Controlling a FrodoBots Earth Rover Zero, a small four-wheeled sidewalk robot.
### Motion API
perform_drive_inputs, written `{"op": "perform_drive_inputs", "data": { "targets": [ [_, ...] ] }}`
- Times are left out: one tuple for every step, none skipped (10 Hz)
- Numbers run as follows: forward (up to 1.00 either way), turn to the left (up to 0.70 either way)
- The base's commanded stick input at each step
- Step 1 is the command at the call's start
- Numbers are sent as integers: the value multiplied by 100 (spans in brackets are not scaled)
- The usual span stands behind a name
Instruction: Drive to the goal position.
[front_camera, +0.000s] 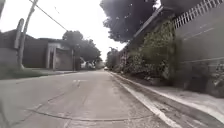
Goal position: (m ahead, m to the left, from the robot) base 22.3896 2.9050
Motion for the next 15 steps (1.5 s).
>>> {"op": "perform_drive_inputs", "data": {
  "targets": [
    [70, 0],
    [70, 0],
    [70, 0],
    [70, 0],
    [70, 0],
    [70, 0],
    [70, 0],
    [70, 0],
    [70, 0],
    [70, 0],
    [70, 0],
    [70, 0],
    [70, 0],
    [70, 0],
    [70, 0]
  ]
}}
